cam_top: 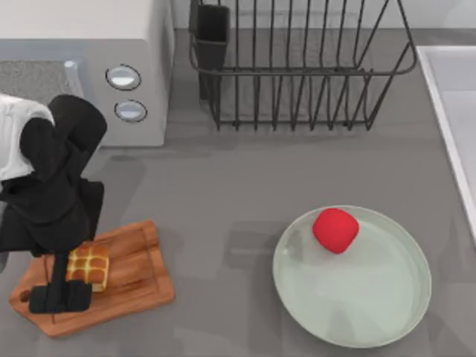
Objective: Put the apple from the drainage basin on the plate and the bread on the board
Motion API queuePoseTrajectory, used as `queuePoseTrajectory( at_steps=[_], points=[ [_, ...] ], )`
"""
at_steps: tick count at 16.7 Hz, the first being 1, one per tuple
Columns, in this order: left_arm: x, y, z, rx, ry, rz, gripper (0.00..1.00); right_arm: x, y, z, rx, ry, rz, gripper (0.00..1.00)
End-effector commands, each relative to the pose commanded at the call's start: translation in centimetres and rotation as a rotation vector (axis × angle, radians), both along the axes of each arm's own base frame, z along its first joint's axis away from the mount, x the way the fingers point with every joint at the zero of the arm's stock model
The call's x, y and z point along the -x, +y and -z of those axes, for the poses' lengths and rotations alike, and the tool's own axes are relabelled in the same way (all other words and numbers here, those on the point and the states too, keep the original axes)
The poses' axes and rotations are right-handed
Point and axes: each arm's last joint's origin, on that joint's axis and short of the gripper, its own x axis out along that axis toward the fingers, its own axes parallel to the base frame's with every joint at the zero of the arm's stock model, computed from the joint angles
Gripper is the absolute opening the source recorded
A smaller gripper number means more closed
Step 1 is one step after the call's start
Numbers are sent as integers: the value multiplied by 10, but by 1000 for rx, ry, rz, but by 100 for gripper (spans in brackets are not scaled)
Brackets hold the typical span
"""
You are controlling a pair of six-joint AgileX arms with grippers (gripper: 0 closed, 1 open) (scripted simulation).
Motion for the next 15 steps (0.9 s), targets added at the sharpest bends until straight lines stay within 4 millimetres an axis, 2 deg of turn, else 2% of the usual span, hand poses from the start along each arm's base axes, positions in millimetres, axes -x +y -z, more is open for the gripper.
queuePoseTrajectory(
  at_steps=[4,7,11,15],
  points=[
    [3,4,-8,14,-51,41,100,0,0,0,0,0,0,100],
    [15,12,-21,32,-155,143,100,0,0,0,0,0,0,100],
    [40,29,-40,20,-364,353,100,0,0,0,0,0,0,100],
    [74,48,-51,-84,-628,606,100,0,0,0,0,0,0,100]
  ],
)
